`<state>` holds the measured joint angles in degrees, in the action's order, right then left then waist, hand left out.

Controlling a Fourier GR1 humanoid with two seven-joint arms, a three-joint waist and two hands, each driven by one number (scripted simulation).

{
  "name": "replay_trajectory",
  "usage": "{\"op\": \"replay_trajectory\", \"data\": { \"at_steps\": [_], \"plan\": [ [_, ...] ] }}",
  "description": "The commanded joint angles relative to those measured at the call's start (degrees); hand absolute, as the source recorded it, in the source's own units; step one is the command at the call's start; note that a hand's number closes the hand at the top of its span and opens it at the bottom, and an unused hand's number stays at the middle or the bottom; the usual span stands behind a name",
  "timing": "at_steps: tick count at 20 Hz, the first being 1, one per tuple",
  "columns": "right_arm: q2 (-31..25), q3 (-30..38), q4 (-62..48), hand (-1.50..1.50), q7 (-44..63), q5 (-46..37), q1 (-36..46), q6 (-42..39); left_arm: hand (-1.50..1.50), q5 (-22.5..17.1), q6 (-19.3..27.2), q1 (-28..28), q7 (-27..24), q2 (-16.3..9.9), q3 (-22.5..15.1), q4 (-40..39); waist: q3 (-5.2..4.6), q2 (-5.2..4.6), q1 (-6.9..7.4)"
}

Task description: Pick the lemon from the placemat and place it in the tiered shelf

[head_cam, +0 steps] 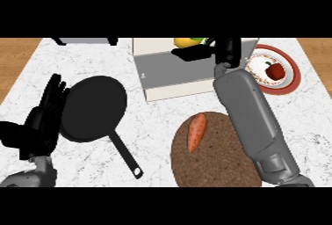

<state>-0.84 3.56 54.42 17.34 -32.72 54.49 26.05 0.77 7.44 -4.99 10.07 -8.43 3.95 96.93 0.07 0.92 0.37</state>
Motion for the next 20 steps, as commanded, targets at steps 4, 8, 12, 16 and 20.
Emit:
{"op": "replay_trajectory", "data": {
  "at_steps": [4, 8, 12, 16, 20],
  "plan": [
    [-1.7, 3.5, 5.5, -1.5, 1.0, 2.3, -2.3, 3.2, 0.0, 0.9, 0.5, -0.8, -0.4, 0.7, 0.0, -1.5, -0.07, -0.87, -0.45],
    [-6.7, 5.9, 12.6, -1.5, 9.8, 1.8, -3.3, 1.5, 0.0, -0.7, -1.2, 2.8, -0.8, -0.3, 1.1, 1.9, -0.08, -0.62, -0.79],
    [-9.9, 6.7, 25.9, -1.5, 17.7, 3.8, -11.6, -4.0, 0.0, -0.5, -0.2, 1.2, 1.5, -0.5, 1.7, 2.2, -0.07, -0.32, -1.83],
    [-14.6, 9.6, 35.9, -1.5, 13.8, 10.2, -24.0, -10.4, 0.0, 0.7, 0.2, 0.9, -0.1, 0.4, 1.0, 0.1, -0.05, -0.55, -1.88],
    [-20.1, 16.7, 37.1, -1.5, 11.9, 18.6, -25.9, -16.2, 0.0, 1.2, 0.5, 1.5, 0.1, 0.6, 1.0, 1.7, -0.04, -0.83, -0.77]
  ]
}}
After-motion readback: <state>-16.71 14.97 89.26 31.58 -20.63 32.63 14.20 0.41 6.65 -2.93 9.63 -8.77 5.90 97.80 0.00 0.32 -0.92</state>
